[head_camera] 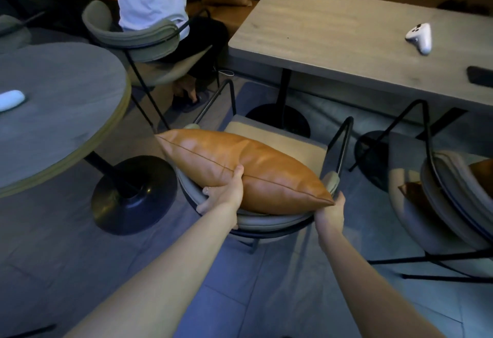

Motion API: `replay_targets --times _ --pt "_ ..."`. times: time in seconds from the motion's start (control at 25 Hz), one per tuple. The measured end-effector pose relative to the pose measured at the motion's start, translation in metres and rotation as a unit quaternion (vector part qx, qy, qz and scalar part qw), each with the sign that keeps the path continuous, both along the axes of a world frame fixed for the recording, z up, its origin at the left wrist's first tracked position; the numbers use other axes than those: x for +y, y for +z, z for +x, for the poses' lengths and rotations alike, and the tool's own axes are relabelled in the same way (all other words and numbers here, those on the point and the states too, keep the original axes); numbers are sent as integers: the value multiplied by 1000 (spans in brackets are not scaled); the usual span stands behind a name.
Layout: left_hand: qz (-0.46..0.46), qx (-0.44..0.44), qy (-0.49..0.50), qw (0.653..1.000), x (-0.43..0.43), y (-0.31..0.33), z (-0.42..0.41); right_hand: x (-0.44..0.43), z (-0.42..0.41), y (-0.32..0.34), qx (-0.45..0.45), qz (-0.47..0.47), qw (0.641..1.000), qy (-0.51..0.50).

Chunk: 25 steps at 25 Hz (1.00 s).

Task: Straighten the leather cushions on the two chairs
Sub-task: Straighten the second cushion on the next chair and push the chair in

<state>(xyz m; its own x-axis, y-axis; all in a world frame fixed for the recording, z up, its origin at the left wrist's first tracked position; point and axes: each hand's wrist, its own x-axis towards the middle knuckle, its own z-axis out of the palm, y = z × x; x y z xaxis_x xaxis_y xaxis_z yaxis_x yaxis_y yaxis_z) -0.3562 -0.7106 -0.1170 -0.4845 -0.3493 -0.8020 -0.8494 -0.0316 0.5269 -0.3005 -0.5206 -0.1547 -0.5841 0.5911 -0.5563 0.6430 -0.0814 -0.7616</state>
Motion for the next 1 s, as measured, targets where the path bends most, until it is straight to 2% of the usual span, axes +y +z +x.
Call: replay_targets --times 0.16,0.28,0.4,0.56,0.68,0.92,1.0 --pt "-10 10 -23 1000 50 7 -15 22 2 -15 -2 -69 998 -15" --pt "27 33 -26 999 65 -2 -35 15 -9 3 -21 -140 990 13" --pt "15 43 -31 998 67 -9 -52 2 -22 3 -49 -193 979 37" --pt "24 50 -32 998 53 -9 -71 -25 -48 -7 -40 -206 977 23" --pt "59 40 -33 997 35 -1 -77 -42 -64 -16 -17 -211 976 -43" --pt "46 101 43 993 -9 3 -88 -75 -73 -25 -2 -184 977 -110" --pt "30 127 19 991 -30 3 -106 -86 -82 -24 0 -195 975 -110"
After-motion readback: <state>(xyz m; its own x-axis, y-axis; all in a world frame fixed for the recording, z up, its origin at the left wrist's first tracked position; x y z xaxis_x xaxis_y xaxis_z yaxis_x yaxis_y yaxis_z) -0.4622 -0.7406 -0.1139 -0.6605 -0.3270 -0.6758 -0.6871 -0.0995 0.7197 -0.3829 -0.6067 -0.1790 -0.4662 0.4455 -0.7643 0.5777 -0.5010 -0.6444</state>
